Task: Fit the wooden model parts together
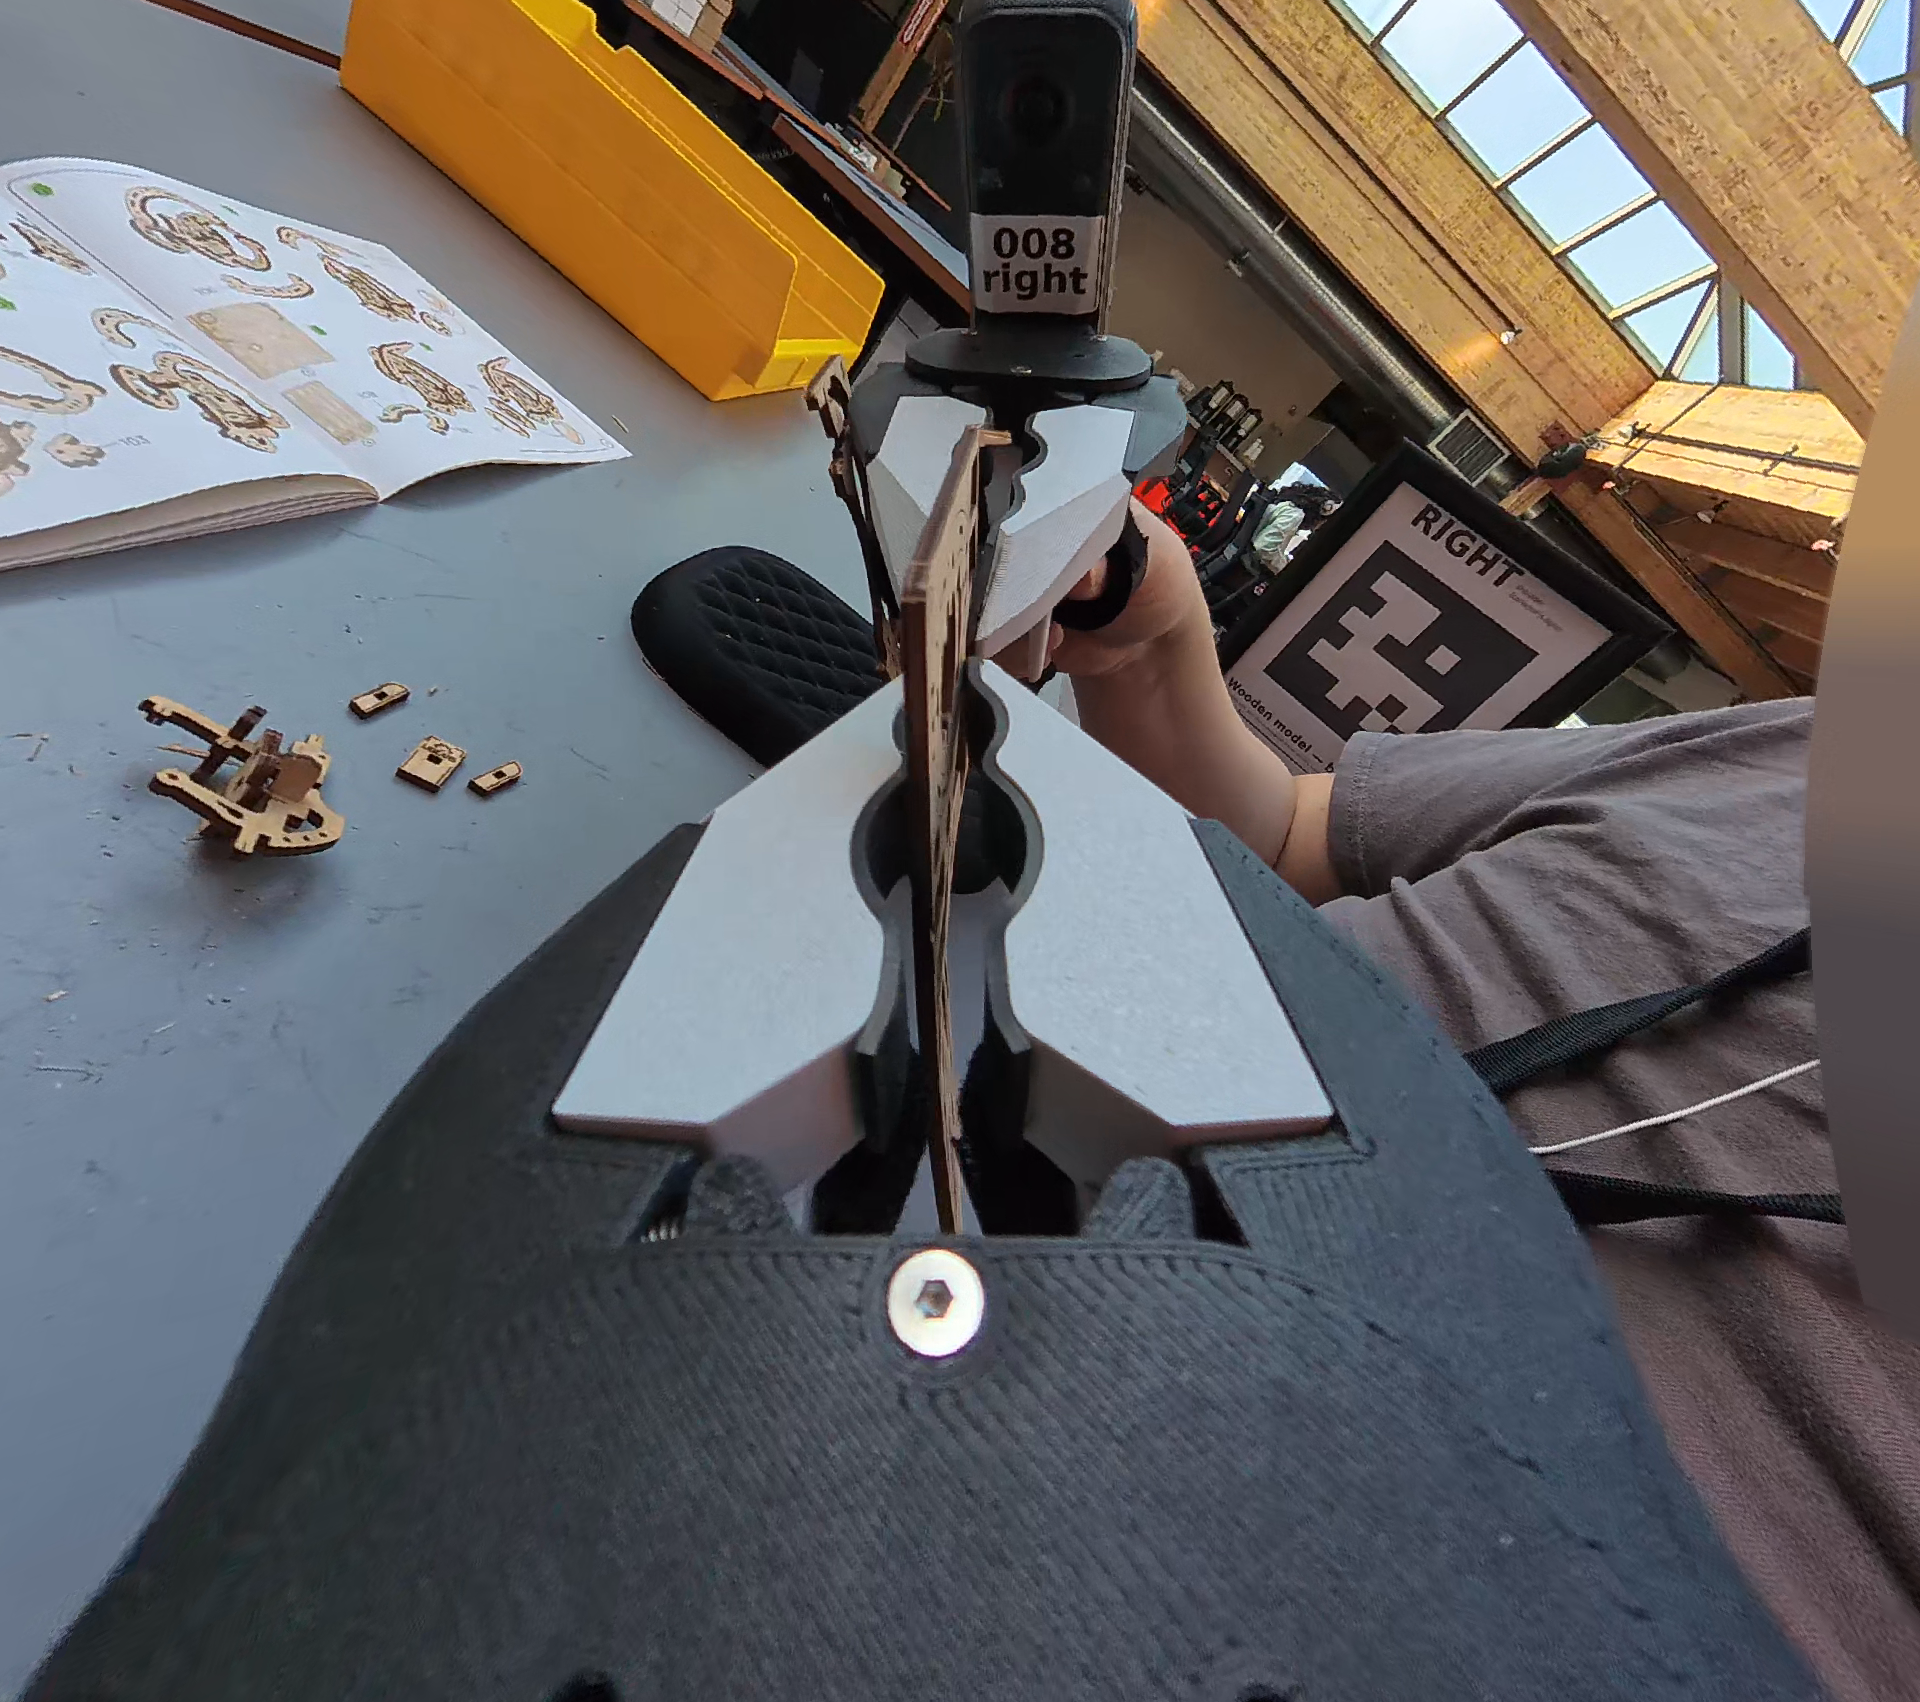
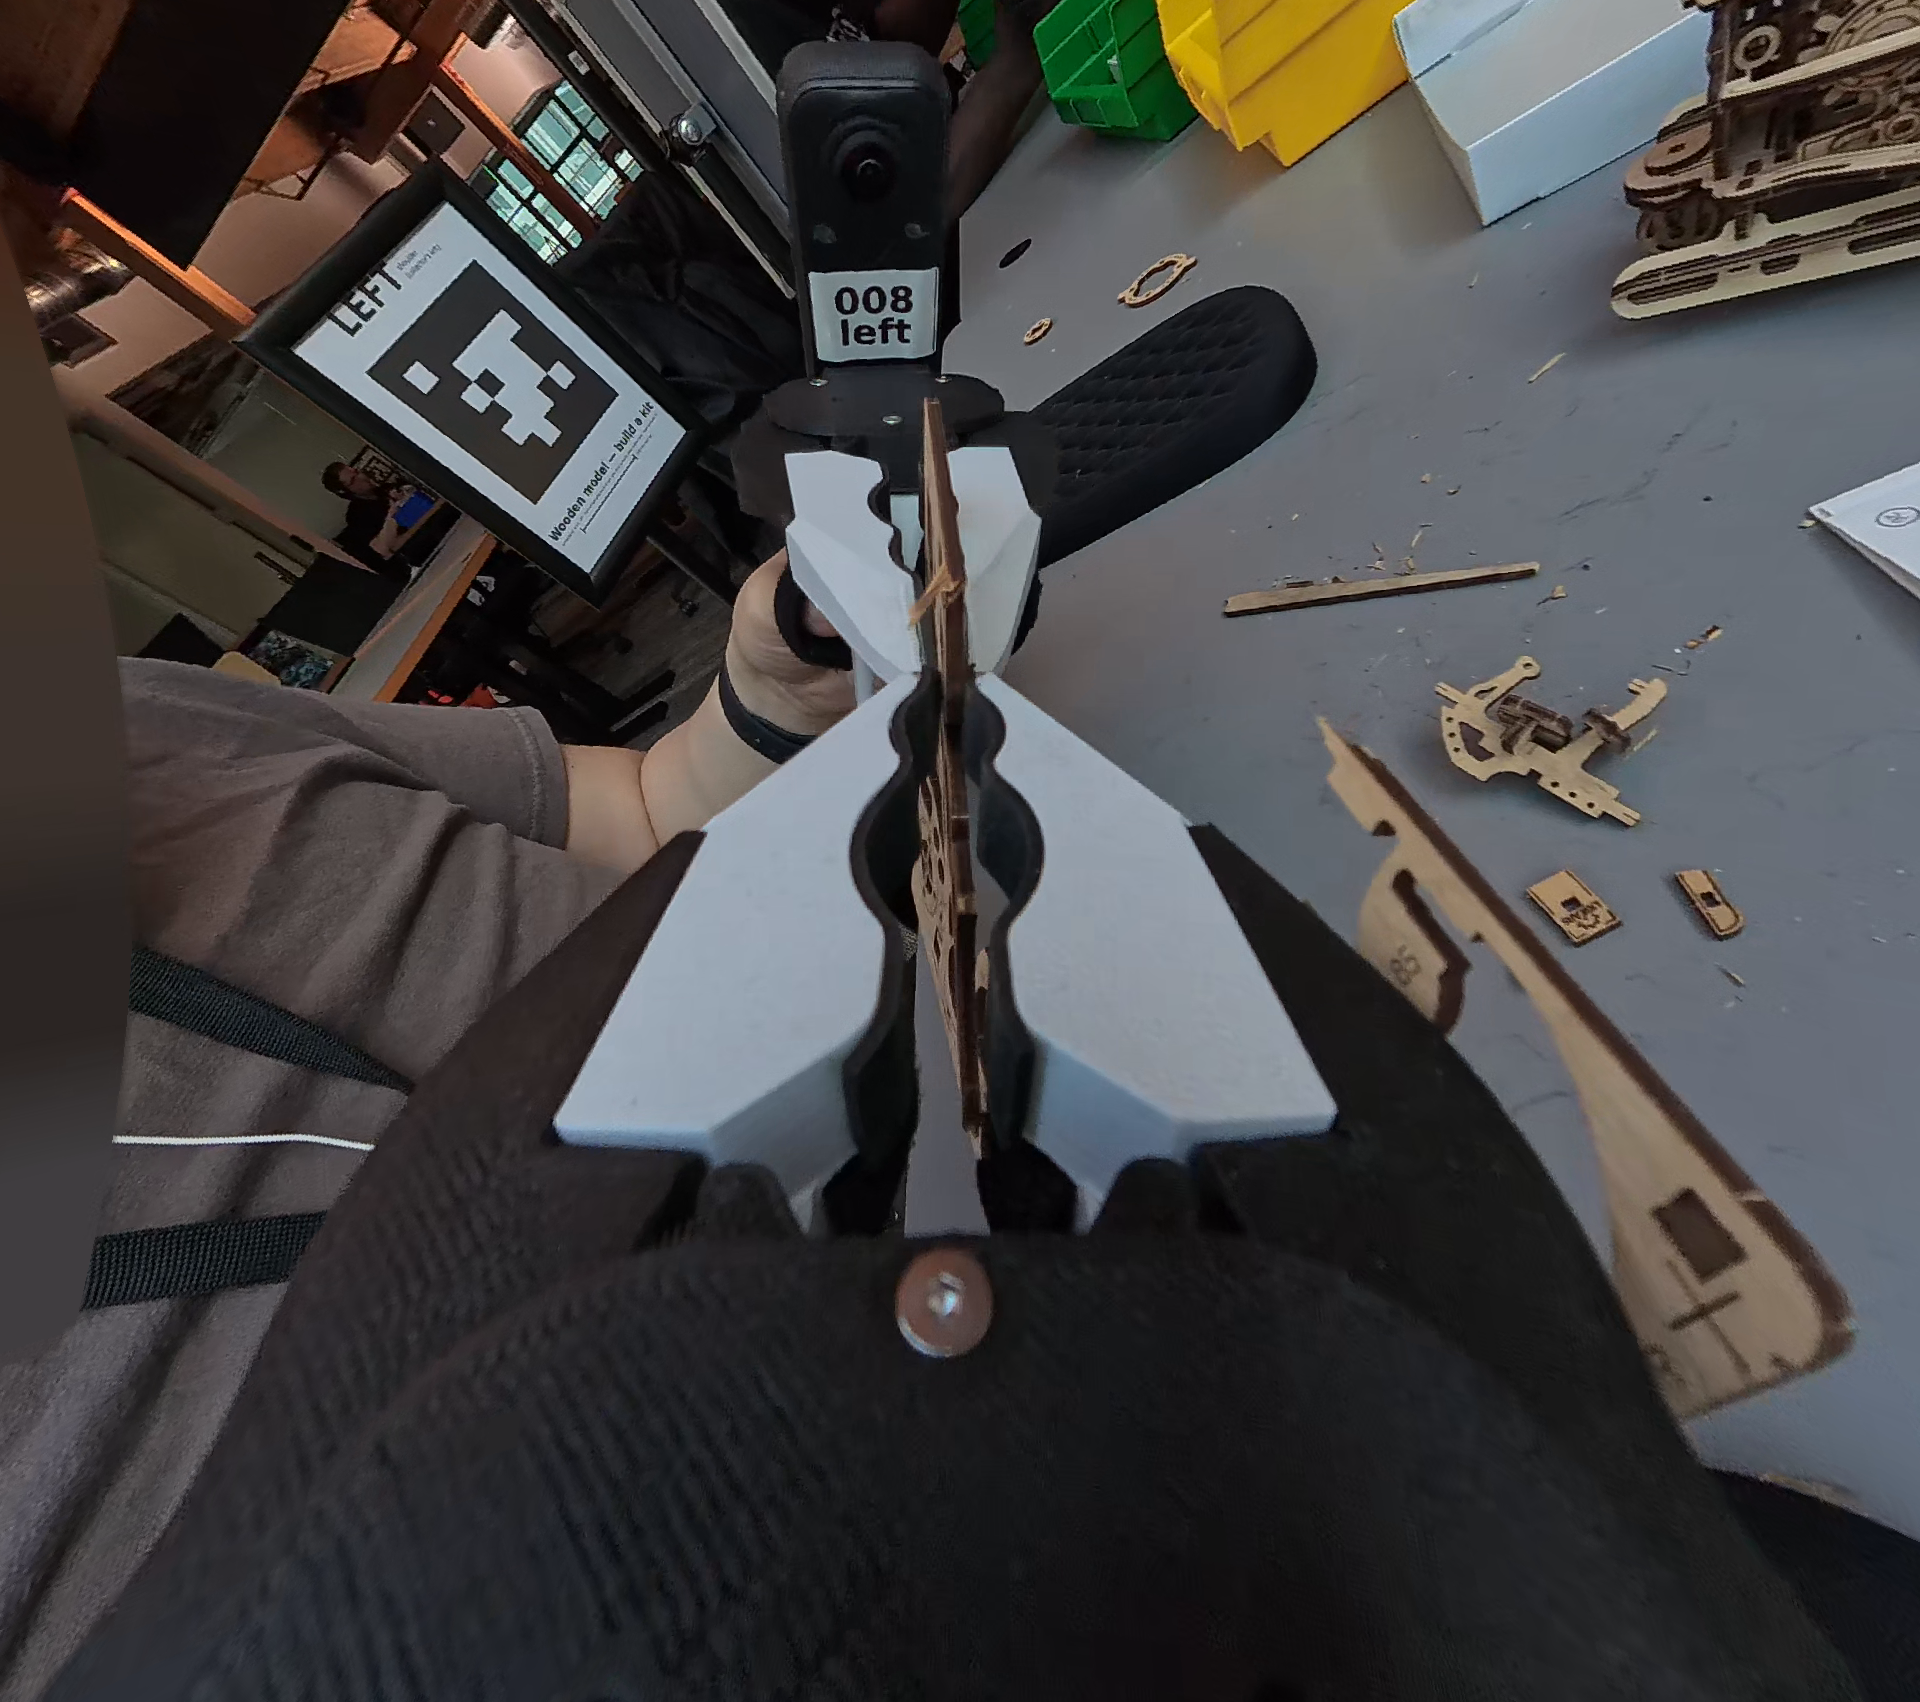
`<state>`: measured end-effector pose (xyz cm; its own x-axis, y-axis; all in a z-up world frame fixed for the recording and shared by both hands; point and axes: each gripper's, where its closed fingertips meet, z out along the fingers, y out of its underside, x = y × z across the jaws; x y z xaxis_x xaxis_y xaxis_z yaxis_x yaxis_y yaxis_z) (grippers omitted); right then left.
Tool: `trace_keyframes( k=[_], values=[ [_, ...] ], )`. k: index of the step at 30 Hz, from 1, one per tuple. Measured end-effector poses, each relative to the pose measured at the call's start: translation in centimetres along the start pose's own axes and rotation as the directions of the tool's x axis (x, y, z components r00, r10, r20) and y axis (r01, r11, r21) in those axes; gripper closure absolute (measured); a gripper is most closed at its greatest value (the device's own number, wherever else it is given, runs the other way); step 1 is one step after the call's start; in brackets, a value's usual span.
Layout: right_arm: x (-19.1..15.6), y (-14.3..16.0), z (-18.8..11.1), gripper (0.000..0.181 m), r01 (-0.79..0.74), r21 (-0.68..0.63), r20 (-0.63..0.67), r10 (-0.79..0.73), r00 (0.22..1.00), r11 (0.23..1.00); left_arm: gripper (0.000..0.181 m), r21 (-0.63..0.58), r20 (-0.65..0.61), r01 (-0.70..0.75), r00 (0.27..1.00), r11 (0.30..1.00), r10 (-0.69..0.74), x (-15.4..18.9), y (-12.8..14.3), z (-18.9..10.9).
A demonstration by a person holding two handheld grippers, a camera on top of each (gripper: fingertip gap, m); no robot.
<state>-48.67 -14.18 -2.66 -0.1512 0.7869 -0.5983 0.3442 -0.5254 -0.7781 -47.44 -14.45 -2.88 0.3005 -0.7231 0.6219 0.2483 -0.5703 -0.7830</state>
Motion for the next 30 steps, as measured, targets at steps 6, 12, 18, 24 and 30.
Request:
trace_keyframes(
  k=[6, 12, 18, 24, 30],
  values=[
    [0.4, 0.3, 0.0, 0.180, -0.008, -0.008, -0.003, 0.008, 1.000, 1.000, 0.180, -0.030, 0.046, -0.050, 0.998, 0.998, 0.052, -0.4, 0.3, 0.1],
    [0.3, 0.3, 0.0, 0.181, 0.002, -0.014, -0.005, -0.002, 1.000, 1.000, 0.178, -0.045, 0.039, -0.041, 0.998, 0.998, 0.043, -0.4, 0.4, 0.0],
    [0.5, 0.3, -0.1, 0.178, -0.001, -0.004, -0.021, 0.001, 1.000, 1.000, 0.181, -0.042, 0.040, -0.042, 0.998, 0.998, 0.043, -0.4, 0.2, 0.0],
    [0.8, 0.3, -0.1, 0.177, -0.002, 0.000, -0.040, 0.002, 0.999, 1.000, 0.181, -0.037, 0.058, -0.038, 0.998, 0.999, 0.040, -0.7, 0.2, 0.0],
    [1.2, 0.8, 0.1, 0.177, 0.028, -0.043, -0.076, -0.032, 0.997, 0.999, 0.181, -0.024, 0.092, -0.034, 0.995, 0.999, 0.036, -0.8, 0.7, -0.1]
  ],
)
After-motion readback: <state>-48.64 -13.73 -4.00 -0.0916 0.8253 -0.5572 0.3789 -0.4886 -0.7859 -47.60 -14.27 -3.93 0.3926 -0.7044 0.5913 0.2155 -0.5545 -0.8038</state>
